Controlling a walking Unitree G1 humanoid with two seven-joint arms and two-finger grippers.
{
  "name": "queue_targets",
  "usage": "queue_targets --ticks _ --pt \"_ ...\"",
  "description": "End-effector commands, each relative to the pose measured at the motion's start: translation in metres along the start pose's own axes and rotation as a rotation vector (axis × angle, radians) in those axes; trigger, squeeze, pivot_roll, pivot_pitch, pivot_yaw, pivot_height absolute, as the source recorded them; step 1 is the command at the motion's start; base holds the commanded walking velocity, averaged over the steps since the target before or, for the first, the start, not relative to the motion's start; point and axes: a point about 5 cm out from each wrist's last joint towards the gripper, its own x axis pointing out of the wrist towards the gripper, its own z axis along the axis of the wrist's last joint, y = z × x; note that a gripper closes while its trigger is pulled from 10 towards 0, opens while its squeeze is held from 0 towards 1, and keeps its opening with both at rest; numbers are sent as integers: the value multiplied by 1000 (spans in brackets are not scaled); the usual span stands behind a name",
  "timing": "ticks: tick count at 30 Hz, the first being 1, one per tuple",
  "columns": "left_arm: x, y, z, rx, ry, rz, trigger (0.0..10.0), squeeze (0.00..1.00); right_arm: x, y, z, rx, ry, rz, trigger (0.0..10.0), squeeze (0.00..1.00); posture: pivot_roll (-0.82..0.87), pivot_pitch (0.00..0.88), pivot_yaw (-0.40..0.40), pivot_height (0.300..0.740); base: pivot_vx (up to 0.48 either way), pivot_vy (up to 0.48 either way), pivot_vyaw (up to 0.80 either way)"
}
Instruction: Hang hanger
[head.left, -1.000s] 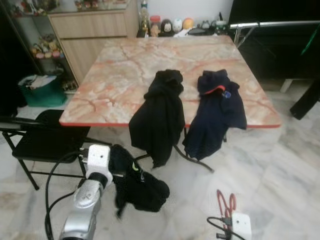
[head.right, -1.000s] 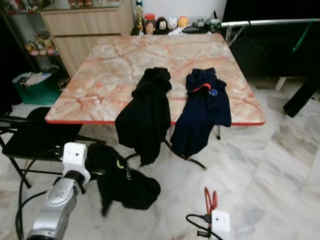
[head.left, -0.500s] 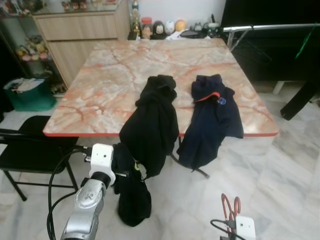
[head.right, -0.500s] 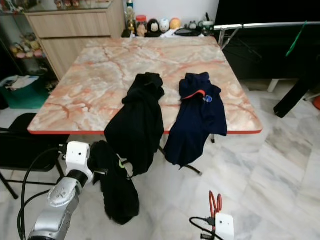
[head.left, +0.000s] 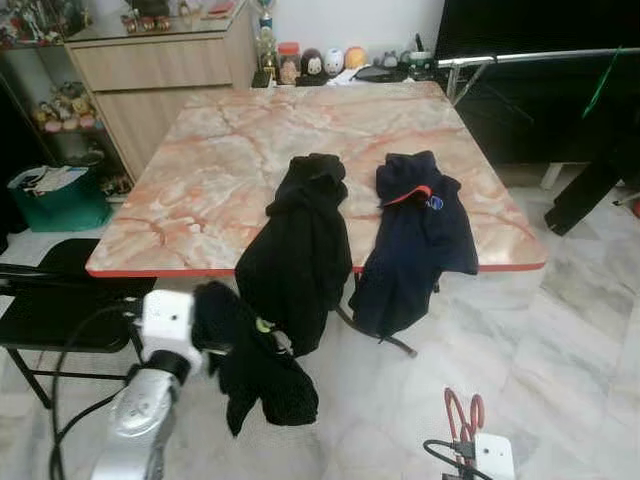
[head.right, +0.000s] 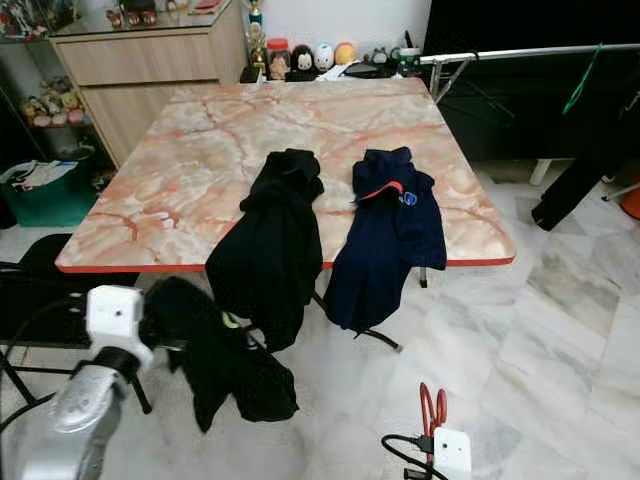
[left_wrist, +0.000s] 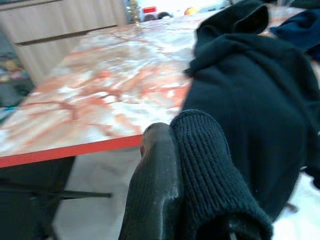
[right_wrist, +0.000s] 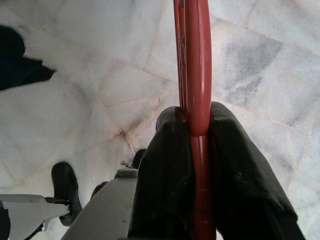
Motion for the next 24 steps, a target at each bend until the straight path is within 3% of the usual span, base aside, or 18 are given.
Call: queue_targets --ticks 1,5,11,19,24 --pt "-4 7 6 -11 -11 21 10000 0 0 1 2 15 -12 2 10000 0 96 0 24 740 0 0 0" --pt "-4 13 14 -45 -32 85 10000 0 0 -1 2 15 -12 -8 10000 0 98 0 23 740 0 0 0" --pt "7 23 38 -25 -110 125 10000 0 0 -2 0 10 -2 -14 10000 0 100 0 19 740 0 0 0" --pt "28 41 74 23 -212 138 10000 0 0 -1 -1 12 4 -14 10000 0 96 0 24 740 293 0 0" --pt "38 42 89 8 -245 122 10000 0 0 0 -2 12 7 -13 10000 0 91 0 31 740 344 0 0"
